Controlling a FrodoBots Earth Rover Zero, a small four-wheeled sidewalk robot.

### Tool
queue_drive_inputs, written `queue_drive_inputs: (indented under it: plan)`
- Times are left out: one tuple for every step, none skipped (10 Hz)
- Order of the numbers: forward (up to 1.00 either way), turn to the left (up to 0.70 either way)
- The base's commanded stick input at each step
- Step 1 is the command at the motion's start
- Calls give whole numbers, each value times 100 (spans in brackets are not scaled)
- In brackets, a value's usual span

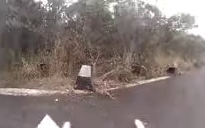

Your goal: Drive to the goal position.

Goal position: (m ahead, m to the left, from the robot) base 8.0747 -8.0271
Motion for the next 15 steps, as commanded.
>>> queue_drive_inputs:
  plan:
    - [0, -50]
    - [0, -50]
    - [0, -50]
    - [0, -50]
    - [0, -50]
    - [0, -50]
    - [0, -50]
    - [0, -50]
    - [0, -50]
    - [0, -50]
    - [0, -50]
    - [0, -50]
    - [0, -50]
    - [0, -50]
    - [0, -50]
